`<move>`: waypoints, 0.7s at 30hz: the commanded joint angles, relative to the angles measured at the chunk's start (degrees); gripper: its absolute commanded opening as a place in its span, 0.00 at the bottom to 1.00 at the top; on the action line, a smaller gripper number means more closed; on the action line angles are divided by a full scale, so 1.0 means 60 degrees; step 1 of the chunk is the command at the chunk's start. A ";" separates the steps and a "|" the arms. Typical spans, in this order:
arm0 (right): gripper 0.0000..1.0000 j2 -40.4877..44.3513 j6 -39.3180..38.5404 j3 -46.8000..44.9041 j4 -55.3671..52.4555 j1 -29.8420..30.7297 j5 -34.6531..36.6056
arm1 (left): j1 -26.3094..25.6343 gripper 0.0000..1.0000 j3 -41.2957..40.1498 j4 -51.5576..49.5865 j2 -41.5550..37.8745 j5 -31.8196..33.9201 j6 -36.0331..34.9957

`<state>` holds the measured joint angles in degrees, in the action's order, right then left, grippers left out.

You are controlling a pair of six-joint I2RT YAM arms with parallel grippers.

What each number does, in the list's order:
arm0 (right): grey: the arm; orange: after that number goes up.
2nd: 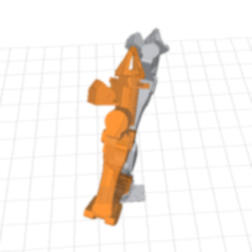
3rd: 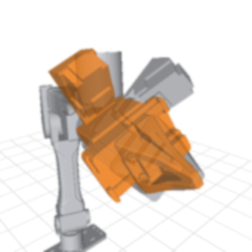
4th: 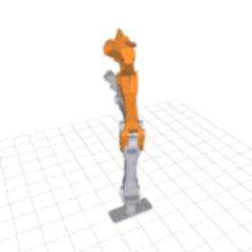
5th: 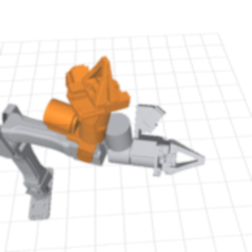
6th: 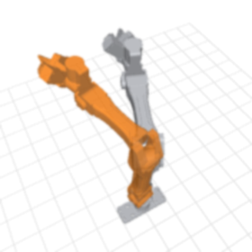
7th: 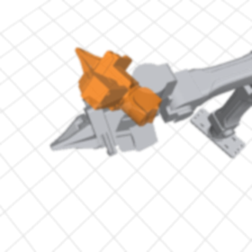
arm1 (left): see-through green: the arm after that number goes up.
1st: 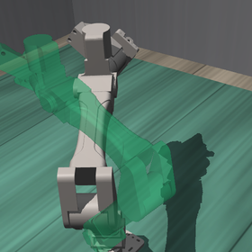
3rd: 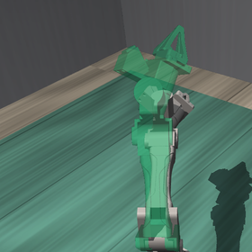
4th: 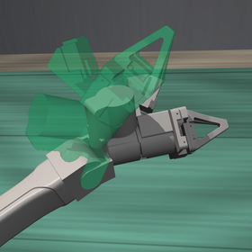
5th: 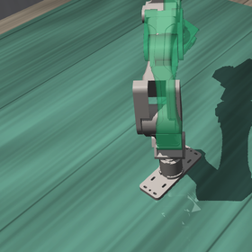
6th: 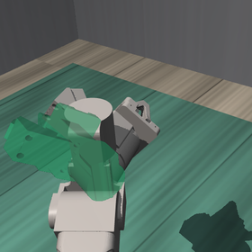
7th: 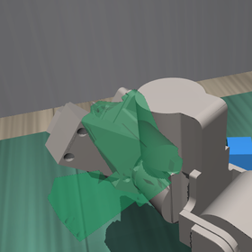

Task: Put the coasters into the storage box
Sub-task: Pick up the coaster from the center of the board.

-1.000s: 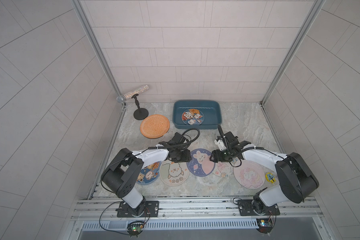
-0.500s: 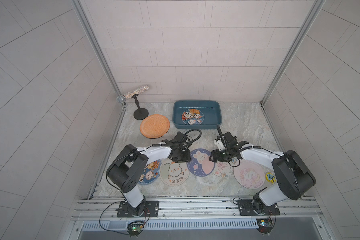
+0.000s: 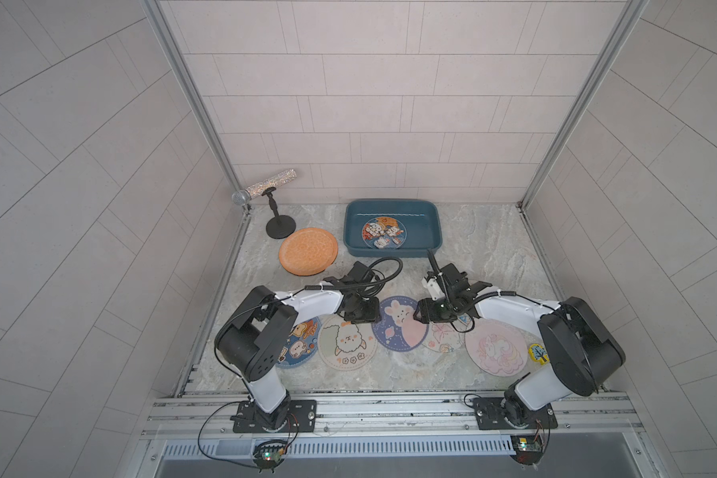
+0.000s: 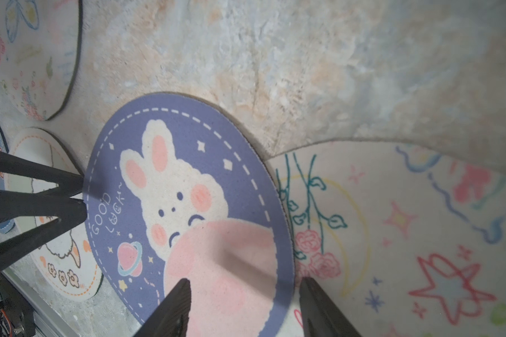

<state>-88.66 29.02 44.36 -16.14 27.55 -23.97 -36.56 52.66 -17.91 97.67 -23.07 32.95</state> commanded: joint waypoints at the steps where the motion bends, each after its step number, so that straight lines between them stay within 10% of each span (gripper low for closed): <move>1: 0.61 -0.0295 0.0159 -0.0010 -0.0197 0.0178 -0.0115 | -0.0151 0.45 -0.0016 -0.0362 0.0404 -0.0198 -0.0123; 14: 0.48 -0.0369 0.0207 0.0078 -0.0152 0.0271 -0.0195 | -0.0152 0.44 0.0031 -0.0391 0.0421 -0.0196 -0.0116; 21: 0.23 -0.0158 0.0275 0.0106 -0.0133 0.0271 -0.0136 | -0.0154 0.44 0.0020 -0.0413 0.0390 -0.0189 -0.0116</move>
<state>-89.69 30.06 44.77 -16.08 28.75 -24.64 -36.56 53.04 -18.06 98.04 -23.42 32.71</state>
